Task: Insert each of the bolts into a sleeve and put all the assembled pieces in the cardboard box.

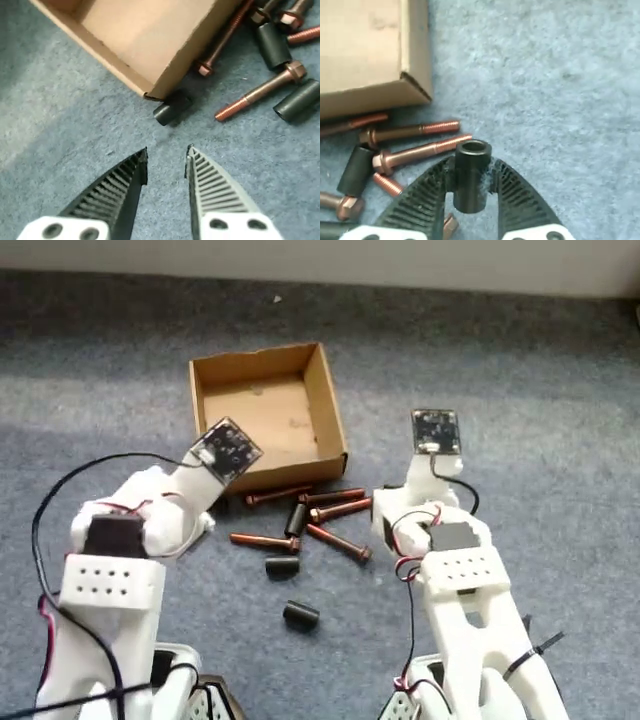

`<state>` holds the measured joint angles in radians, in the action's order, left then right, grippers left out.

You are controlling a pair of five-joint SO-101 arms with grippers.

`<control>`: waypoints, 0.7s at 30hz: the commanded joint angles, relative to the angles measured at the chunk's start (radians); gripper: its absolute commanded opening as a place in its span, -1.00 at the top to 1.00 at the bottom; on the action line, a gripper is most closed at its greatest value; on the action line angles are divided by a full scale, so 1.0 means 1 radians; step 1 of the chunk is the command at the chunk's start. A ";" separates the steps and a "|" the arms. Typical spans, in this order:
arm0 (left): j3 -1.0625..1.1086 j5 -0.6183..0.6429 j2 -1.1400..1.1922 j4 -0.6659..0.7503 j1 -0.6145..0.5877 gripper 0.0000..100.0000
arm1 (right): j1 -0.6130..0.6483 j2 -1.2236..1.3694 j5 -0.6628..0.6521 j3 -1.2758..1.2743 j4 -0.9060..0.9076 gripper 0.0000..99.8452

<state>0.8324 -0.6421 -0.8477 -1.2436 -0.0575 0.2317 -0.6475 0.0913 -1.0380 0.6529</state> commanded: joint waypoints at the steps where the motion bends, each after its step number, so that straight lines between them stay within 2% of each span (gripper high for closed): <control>1: -0.105 -0.038 0.205 0.034 0.120 0.70 | -0.051 -0.031 0.028 0.007 -0.035 0.99; 8: -0.108 -0.104 0.435 0.143 0.278 0.70 | -0.104 -0.031 0.028 0.007 -0.035 0.99; 13: -0.111 -0.129 0.524 0.167 0.364 0.70 | -0.120 -0.031 0.028 0.008 -0.035 0.99; 21: -0.113 -0.127 0.665 0.285 0.387 0.70 | -0.120 -0.031 0.028 0.010 -0.035 0.99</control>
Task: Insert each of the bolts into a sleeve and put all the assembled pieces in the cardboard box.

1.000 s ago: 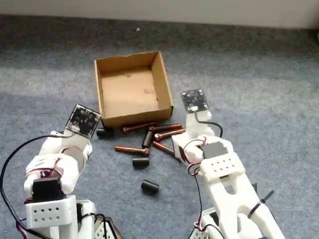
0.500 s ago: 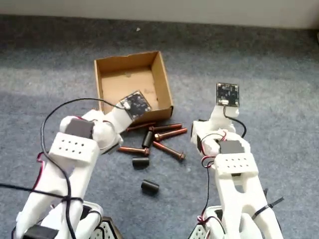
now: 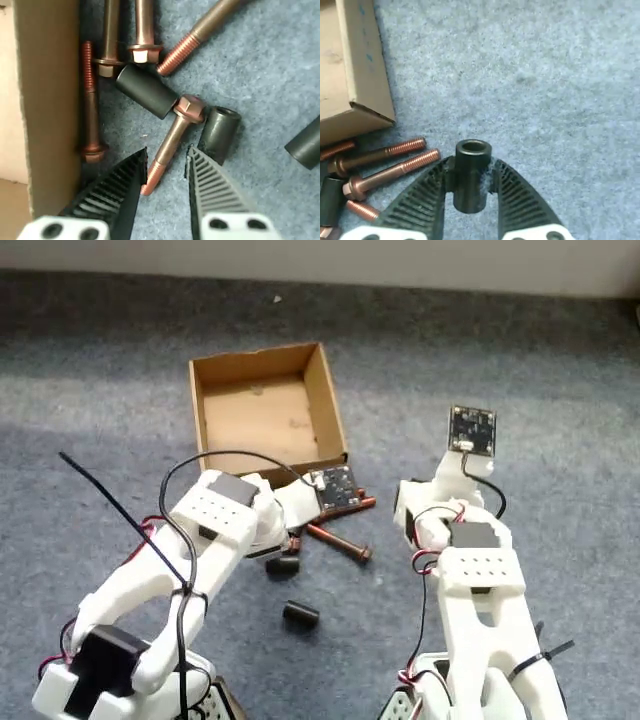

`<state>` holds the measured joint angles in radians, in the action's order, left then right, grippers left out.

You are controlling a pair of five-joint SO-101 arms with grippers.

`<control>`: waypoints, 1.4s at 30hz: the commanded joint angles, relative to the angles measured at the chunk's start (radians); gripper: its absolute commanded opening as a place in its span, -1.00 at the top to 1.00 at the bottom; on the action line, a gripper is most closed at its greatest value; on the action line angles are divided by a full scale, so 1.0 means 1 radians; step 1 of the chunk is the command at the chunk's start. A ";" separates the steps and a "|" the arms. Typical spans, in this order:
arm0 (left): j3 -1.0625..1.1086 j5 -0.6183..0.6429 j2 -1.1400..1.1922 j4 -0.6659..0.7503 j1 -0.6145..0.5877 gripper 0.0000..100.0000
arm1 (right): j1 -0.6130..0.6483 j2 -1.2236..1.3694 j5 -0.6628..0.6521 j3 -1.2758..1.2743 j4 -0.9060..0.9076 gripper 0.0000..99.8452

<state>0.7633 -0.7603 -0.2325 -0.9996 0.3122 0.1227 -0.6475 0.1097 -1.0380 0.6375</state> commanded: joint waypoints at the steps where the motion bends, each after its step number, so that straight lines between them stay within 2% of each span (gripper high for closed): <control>1: -0.044 -0.011 0.067 0.048 0.018 0.70 | -0.012 -0.031 0.009 0.010 -0.019 0.99; 4: -0.044 -0.011 0.104 0.060 0.021 0.70 | -0.012 -0.031 0.009 0.012 -0.019 0.99; 11: -0.042 -0.005 0.154 0.086 0.108 0.70 | -0.038 -0.031 0.009 0.015 -0.019 0.99; 14: -0.047 -0.005 0.196 0.126 0.114 0.78 | -0.039 -0.033 0.009 0.015 -0.019 0.99; 19: -0.122 -0.005 0.259 0.054 0.116 0.98 | -0.039 -0.039 0.009 0.013 -0.019 0.99; 23: -0.125 0.000 0.240 -0.005 0.105 0.99 | -0.039 -0.041 0.009 0.015 -0.019 0.99; 28: -0.116 0.115 0.038 -0.087 0.065 0.99 | -0.039 -0.042 0.009 0.016 -0.013 0.99; 33: -0.044 0.198 -0.277 -0.100 -0.010 0.99 | -0.028 -0.042 0.009 0.016 -0.010 0.99; 37: 0.008 0.293 -0.499 -0.092 -0.065 0.99 | 0.036 -0.105 0.011 0.016 0.065 0.99; 42: 0.033 0.446 -0.677 -0.091 -0.088 0.99 | 0.147 -0.323 0.011 0.001 0.116 0.99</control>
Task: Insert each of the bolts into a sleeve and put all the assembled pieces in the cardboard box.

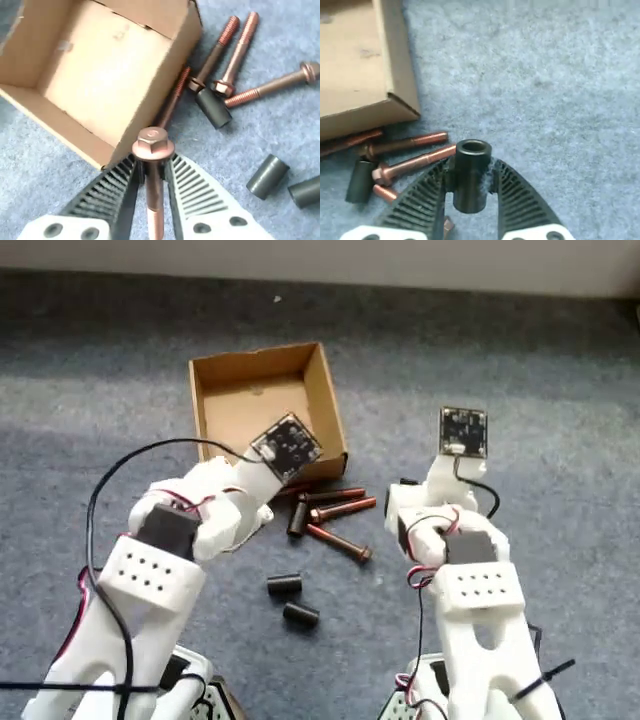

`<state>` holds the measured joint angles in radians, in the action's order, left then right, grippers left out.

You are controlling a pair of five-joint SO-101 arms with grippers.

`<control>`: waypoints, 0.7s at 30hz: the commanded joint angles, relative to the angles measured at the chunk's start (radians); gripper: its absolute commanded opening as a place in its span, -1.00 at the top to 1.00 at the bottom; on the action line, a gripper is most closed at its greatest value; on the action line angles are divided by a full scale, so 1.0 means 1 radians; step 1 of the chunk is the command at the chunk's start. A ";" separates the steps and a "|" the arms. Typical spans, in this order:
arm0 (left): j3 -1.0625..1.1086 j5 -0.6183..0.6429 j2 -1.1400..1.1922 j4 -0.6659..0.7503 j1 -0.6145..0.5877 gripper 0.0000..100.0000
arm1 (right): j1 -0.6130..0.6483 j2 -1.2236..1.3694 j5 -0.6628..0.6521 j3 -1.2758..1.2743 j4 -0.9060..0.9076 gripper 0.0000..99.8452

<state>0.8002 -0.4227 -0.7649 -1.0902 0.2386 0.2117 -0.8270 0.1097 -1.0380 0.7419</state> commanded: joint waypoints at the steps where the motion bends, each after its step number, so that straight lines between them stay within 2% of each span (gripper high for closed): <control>1: -0.005 0.140 -0.170 0.000 -0.015 0.99 | 0.076 -0.191 0.011 -0.022 0.015 0.99; 10: -0.007 0.368 -0.348 0.103 -0.015 0.99 | 0.254 -0.518 0.009 -0.194 0.015 0.99; 15: -0.008 0.457 -0.447 0.137 -0.008 0.99 | 0.300 -0.541 0.005 -0.222 0.015 0.99; 21: -0.007 0.559 -0.565 0.143 -0.007 0.99 | 0.453 -0.547 0.003 -0.283 -0.045 0.99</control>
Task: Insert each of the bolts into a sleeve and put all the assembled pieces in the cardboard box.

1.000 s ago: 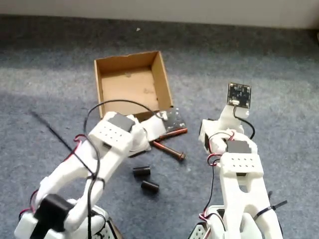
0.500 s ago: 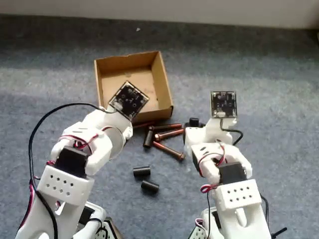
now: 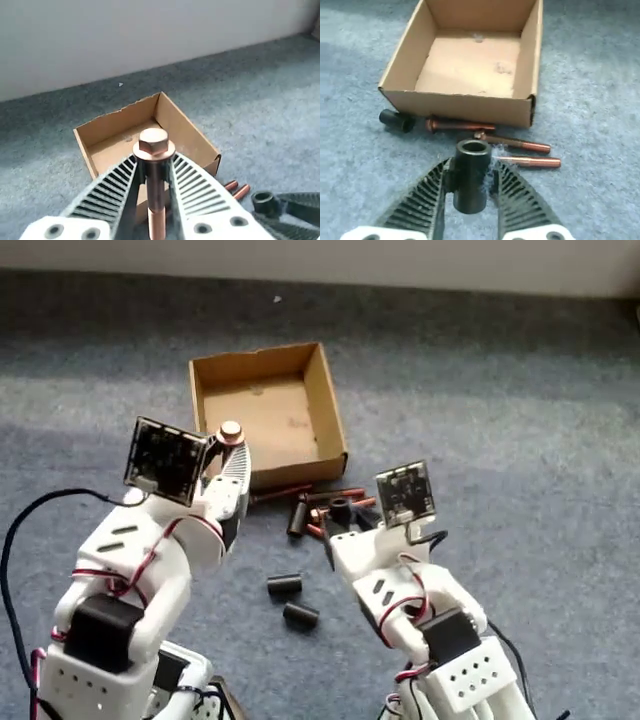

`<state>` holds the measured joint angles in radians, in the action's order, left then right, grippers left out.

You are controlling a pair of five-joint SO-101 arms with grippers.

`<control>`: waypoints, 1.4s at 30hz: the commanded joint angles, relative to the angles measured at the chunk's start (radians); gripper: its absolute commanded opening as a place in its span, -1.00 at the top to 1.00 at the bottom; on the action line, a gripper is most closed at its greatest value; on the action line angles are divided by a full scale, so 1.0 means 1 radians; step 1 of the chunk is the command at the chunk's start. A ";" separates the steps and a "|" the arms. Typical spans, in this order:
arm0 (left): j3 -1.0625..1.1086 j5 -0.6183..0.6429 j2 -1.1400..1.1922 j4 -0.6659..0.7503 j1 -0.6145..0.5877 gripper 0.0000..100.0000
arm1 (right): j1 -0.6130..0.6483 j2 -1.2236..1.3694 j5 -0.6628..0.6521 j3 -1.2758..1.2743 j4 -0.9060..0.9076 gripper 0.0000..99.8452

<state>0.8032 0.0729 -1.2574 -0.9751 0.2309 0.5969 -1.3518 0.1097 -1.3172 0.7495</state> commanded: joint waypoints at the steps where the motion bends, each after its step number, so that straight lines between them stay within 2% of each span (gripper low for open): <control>1: -0.010 0.077 -0.090 0.028 0.001 0.99 | 0.087 -0.022 0.003 -0.021 -0.076 0.99; 5: -0.005 0.127 -0.145 0.057 0.010 0.99 | 0.124 -0.022 0.006 -0.084 -0.203 0.99; 12: -0.005 0.129 -0.188 0.057 0.151 0.99 | 0.199 -0.022 0.003 -0.237 -0.553 0.99; 21: 0.094 0.132 -0.193 0.176 0.157 0.99 | 0.219 -0.022 0.002 -0.406 -0.984 0.99; 29: 0.179 0.132 -0.193 0.265 0.157 0.99 | 0.217 -0.022 0.000 -0.418 -1.040 0.99; 36: 0.182 0.132 -0.193 0.264 0.162 0.99 | 0.219 -0.022 -0.068 -0.418 -1.041 0.99; 42: 0.205 0.129 -0.194 0.262 0.159 0.99 | 0.214 -0.022 -0.074 -0.418 -1.041 0.99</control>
<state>1.0073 0.1972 -1.4446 -0.7281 0.3844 0.8071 -1.3518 0.0514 -1.6763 -0.2631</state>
